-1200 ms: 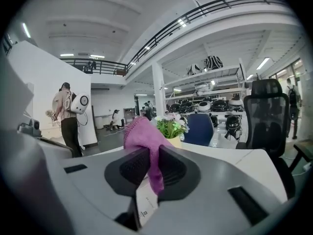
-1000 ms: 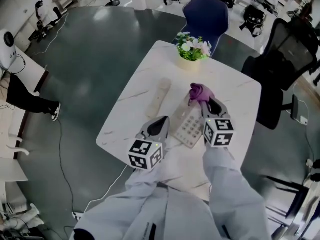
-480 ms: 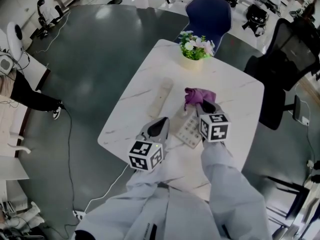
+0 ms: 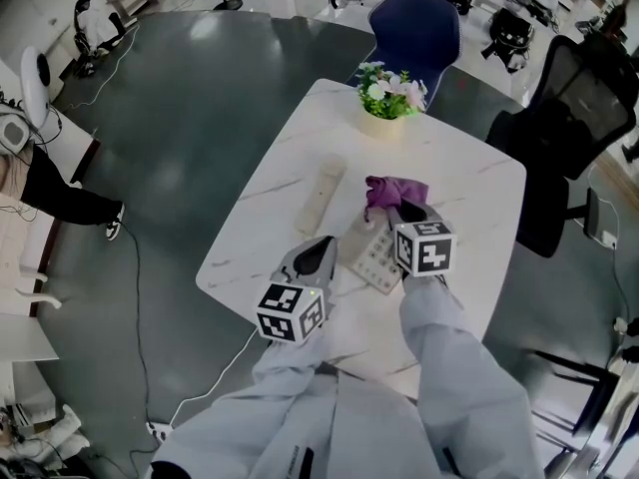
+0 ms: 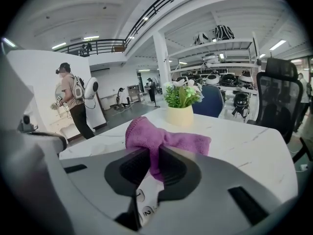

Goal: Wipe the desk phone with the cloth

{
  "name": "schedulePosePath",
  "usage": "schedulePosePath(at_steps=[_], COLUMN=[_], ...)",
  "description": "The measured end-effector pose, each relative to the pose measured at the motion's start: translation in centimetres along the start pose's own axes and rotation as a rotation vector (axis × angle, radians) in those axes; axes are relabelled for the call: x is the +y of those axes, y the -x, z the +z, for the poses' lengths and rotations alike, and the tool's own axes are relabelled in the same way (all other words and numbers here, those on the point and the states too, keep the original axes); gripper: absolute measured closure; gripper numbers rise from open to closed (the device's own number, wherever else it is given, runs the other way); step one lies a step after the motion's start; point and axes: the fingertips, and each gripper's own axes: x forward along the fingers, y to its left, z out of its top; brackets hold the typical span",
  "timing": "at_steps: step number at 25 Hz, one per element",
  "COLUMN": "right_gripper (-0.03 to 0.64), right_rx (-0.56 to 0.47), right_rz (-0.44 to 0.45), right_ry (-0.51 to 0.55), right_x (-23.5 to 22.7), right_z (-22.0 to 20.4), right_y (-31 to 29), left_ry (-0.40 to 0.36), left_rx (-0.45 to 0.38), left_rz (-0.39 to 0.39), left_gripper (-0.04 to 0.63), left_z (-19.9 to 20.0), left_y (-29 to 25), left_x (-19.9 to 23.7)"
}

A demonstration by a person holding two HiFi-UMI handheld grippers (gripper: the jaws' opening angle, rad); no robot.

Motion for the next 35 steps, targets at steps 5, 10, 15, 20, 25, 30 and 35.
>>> schedulePosePath(at_steps=[5, 10, 15, 20, 25, 30, 35], right_gripper=[0.581, 0.581, 0.581, 0.581, 0.581, 0.581, 0.581], right_rx=[0.013, 0.020, 0.030, 0.031, 0.044, 0.051, 0.057], right_rz=[0.007, 0.017, 0.025, 0.024, 0.035, 0.037, 0.039], right_ry=[-0.005, 0.000, 0.001, 0.005, 0.009, 0.016, 0.028], right_x=[0.5, 1.1, 1.8, 2.3, 3.0, 3.3, 3.6], right_z=[-0.4, -0.6, -1.1, -1.2, -1.9, -2.3, -2.5], right_y=[0.1, 0.3, 0.5, 0.9, 1.0, 0.9, 1.1], left_ry=[0.001, 0.000, -0.001, 0.001, 0.002, 0.004, 0.007], left_rx=[-0.003, -0.007, -0.008, -0.010, -0.012, -0.012, -0.011], left_rz=[-0.002, 0.000, 0.002, 0.001, 0.003, 0.005, 0.005], left_gripper=[0.597, 0.597, 0.597, 0.597, 0.597, 0.597, 0.597], left_z=[-0.1, -0.2, -0.2, -0.3, -0.4, -0.6, -0.8], left_y=[0.3, 0.7, 1.3, 1.8, 2.2, 2.4, 2.6], left_x=[-0.1, -0.2, -0.3, -0.3, -0.3, -0.2, -0.3])
